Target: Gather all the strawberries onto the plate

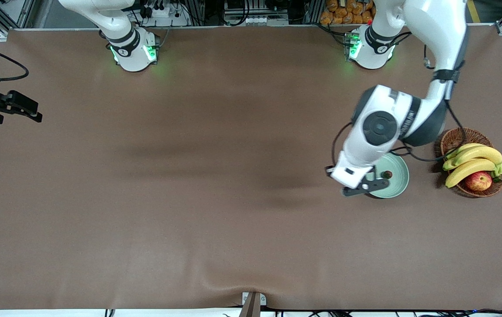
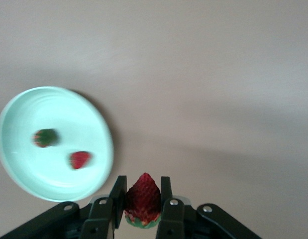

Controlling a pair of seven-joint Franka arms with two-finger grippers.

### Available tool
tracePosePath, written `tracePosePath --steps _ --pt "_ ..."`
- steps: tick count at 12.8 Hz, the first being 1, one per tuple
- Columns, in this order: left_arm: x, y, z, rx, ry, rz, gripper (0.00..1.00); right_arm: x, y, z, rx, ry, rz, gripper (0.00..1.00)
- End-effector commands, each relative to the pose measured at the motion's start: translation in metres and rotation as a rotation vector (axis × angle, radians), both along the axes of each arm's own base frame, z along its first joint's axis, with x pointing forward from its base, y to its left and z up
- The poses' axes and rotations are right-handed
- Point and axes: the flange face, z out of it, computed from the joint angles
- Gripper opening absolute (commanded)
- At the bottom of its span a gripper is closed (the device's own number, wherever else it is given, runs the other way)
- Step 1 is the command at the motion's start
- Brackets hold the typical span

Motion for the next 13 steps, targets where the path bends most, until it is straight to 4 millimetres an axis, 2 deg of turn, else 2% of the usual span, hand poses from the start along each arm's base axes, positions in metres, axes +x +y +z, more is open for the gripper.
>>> tracePosePath --steps 1,2,3,5,6,7,8,9,11,13 --pt "-0.008 0.060 -0.024 0.005 0.045 0.007 0.00 -0.010 -0.002 0.003 -0.021 0.016 0.007 1.00" --pt "-0.008 0.070 -0.033 0.003 0.057 -0.014 0.00 -0.011 -0.008 0.003 -0.021 0.017 -0.005 1.00" --pt "-0.006 0.092 -0.045 0.000 0.067 -0.002 0.00 -0.012 -0.009 0.003 -0.019 0.025 -0.008 1.00" --pt "-0.008 0.105 -0.068 -0.007 0.073 -0.013 0.00 -0.013 -0.007 0.003 -0.021 0.036 -0.005 1.00" --pt "-0.007 0.116 -0.076 -0.007 0.081 -0.004 0.05 -0.016 -0.006 0.009 -0.022 0.028 -0.007 1.00" --pt "-0.005 0.121 -0.077 0.007 0.078 -0.015 0.41 -0.018 -0.006 0.010 -0.022 0.028 -0.010 1.00" --pt "-0.004 0.121 -0.074 0.010 0.071 -0.019 0.91 -0.018 -0.009 0.011 -0.022 0.027 -0.014 1.00" --pt "-0.003 0.125 -0.066 0.010 0.062 -0.013 1.00 -0.018 -0.009 0.011 -0.022 0.027 -0.016 1.00" --pt "0.001 0.135 -0.037 0.009 0.032 -0.051 1.00 -0.018 -0.009 0.012 -0.022 0.022 -0.010 1.00" --pt "0.003 0.143 0.017 0.013 -0.004 -0.105 1.00 -0.018 -0.009 0.016 -0.022 0.014 -0.008 1.00"
